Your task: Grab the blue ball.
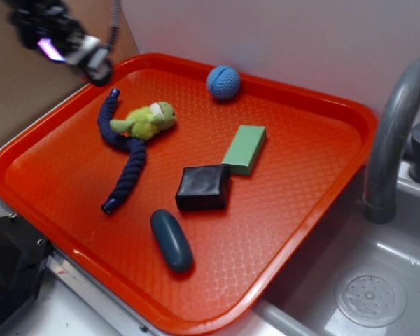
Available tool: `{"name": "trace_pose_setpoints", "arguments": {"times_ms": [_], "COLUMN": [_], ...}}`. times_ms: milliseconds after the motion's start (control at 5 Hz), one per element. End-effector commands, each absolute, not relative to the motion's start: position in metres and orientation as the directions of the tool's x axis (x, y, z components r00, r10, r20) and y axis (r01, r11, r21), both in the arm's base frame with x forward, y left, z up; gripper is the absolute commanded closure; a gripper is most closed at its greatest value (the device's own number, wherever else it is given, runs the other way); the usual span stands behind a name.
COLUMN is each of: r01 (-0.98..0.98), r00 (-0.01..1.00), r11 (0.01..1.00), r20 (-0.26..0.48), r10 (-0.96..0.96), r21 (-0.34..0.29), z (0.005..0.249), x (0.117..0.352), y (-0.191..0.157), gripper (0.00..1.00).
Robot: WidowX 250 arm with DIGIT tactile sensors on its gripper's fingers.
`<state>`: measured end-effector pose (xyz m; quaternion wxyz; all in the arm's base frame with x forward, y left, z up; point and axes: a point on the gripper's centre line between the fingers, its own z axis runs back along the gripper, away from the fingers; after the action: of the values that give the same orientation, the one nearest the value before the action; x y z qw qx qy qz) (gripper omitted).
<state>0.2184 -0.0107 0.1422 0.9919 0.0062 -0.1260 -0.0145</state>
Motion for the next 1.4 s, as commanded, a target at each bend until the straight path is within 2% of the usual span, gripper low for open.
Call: {"name": "trace_pose_setpoints", "arguments": {"times_ms": [0,400,600,800,1000,1200], "r01": [0.070,0.070,0.094,0.068,0.063,0.133], "r00": [0.947,0.947,0.946,0.926,0.927,0.935], "r11": [0.997,0.997,0.995,0.998,0.997,0.983], "r20": [0.317,0.317,0.313,0.372,0.373,0.346], "r10": [-0.056,-0.056,-0.083,-0.060,-0.038,-0.082], "r21": [-0.035,-0.035,-0.021,-0.007,-0.055,-0.127], "z": [0.133,0.133,0.100,0.091,0.073,0.060], "x": [0.272,0.272,0.322,0.350,0.368,0.373], "y": [0.005,0.005,-0.012,-0.013,-0.010,-0.019], "gripper": [0.00,0.00,0.00,0.00,0.00,0.00]}}
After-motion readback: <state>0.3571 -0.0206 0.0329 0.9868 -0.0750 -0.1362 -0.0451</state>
